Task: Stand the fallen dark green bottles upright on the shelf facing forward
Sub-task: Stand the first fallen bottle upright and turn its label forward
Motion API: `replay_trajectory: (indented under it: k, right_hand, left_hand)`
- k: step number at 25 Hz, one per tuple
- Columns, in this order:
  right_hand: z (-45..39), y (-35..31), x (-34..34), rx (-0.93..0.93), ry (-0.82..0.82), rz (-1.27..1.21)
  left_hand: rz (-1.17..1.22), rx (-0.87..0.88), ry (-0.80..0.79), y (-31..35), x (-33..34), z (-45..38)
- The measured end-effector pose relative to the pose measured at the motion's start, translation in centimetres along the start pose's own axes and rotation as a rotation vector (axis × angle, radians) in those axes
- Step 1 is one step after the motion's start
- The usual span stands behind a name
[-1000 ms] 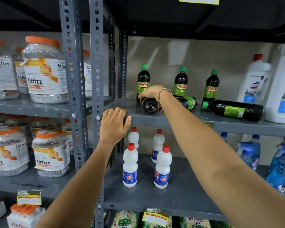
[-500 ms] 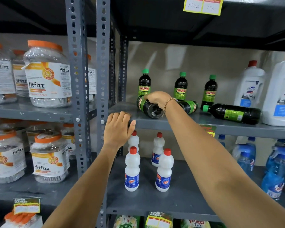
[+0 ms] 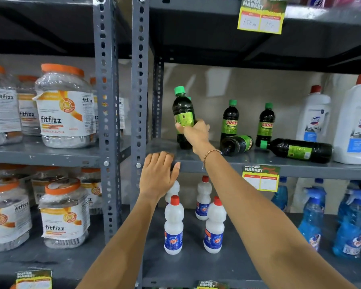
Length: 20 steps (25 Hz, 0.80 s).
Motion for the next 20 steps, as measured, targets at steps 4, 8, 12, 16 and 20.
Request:
replay_trajectory:
  k: [4,8,12,16,20]
  right_hand:
    - [0.3,1.5,0.8,-0.037,0.014,-0.098]
    - [-0.1,2.0,0.9,-0.058,-0.122,-0.013]
    - [0.4,2.8,1.3,-0.092,-0.176,0.015]
    - [0.7,2.9,1.6,-0.034,-0.226,-0.026]
    - [0.7,3.1,0.8,0.004,-0.191,-0.068]
  left_hand:
    - [0.012,-0.002,0.023,-0.2,0.0,0.0]
    - [-0.011,0.003,0.052,-0.1,-0.1,0.0]
    - [0.013,0.012,0.043,0.0,0.0,0.2]
    - [0.043,0.007,0.026,-0.1,0.0,0.1]
    - [0.051,0.01,0.022,-0.1,0.1,0.1]
Point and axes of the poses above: each hand's wrist, its own z-axis away from the middle knuckle, its own x-axis out of the palm, y = z × x, the point moved 10 cm from there along -z, towards the middle knuckle, and after that the axes turned 11 degrees about -x, right-handed, at the moved point
